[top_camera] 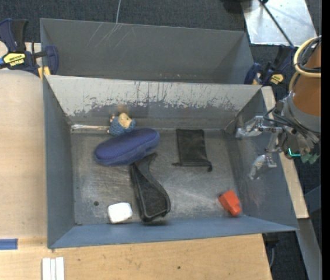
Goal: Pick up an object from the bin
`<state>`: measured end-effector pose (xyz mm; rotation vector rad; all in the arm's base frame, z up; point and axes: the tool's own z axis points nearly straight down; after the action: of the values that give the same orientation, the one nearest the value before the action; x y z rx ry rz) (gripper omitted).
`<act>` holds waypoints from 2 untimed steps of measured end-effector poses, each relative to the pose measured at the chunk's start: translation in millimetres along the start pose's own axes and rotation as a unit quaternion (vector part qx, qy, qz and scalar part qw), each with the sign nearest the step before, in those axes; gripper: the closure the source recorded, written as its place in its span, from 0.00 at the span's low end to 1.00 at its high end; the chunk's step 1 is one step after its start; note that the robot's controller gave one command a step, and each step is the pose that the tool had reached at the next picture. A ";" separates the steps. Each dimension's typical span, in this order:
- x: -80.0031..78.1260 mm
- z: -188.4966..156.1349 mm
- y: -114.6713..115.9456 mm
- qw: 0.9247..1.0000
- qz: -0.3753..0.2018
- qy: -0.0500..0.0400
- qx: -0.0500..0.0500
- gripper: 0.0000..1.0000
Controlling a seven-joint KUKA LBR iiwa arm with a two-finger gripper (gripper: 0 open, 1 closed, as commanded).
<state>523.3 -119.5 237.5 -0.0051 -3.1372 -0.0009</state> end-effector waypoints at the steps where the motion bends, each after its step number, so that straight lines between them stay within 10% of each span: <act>1: -24.1 98.5 108.6 0.992 -0.122 -0.001 -0.001 0.00; 2: -76.7 112.3 148.8 0.999 -0.044 -0.005 -0.001 0.00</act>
Offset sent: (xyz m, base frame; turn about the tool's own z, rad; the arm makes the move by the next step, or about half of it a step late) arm 0.0242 0.1049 -0.0961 -0.2387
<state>600.0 29.0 124.9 0.1335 -3.1450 -0.0036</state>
